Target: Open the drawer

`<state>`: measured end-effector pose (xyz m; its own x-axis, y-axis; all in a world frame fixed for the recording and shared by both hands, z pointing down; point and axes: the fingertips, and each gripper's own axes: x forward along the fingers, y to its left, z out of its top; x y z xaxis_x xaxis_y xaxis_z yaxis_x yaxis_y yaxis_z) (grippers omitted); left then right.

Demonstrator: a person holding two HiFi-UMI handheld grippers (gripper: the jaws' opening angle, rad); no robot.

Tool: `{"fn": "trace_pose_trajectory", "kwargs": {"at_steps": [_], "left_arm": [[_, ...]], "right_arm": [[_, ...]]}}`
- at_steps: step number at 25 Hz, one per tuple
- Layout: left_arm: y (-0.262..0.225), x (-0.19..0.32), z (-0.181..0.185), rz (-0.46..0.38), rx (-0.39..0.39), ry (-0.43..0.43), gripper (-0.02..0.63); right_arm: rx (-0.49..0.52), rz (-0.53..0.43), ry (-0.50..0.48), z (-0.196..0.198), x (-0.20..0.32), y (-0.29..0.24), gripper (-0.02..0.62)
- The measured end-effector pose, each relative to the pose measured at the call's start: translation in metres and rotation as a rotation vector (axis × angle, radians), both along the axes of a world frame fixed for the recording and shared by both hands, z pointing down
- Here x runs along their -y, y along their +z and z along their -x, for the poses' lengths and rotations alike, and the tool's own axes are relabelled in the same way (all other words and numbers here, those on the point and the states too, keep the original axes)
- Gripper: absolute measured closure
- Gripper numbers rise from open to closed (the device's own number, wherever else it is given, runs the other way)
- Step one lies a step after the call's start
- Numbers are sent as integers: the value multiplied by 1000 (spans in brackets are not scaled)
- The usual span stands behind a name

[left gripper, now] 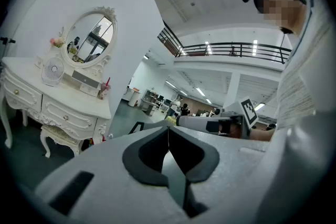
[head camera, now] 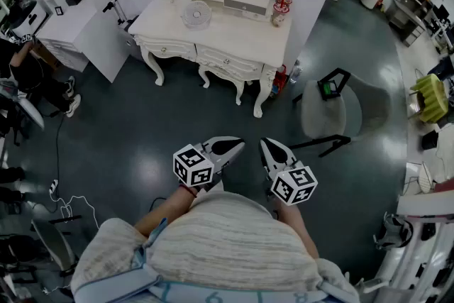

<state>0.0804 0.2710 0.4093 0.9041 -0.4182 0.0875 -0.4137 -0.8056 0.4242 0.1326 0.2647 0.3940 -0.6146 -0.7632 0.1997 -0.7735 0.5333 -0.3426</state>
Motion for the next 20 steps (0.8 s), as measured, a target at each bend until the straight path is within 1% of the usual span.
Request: {"fn": "trace_pose_trajectory", "kwargs": {"at_steps": [14,17,20], "left_arm": [[2,-1,8,-2,3,-14,592],[3,-1,9,1,4,-16,592],[7,3,12,10,13,-21,592]], "right_arm": [[-1,1,-26,9,-1,2,589],[52,-4,-25,10,1,0,589],[94,12,-31,13,5,2,589]]}}
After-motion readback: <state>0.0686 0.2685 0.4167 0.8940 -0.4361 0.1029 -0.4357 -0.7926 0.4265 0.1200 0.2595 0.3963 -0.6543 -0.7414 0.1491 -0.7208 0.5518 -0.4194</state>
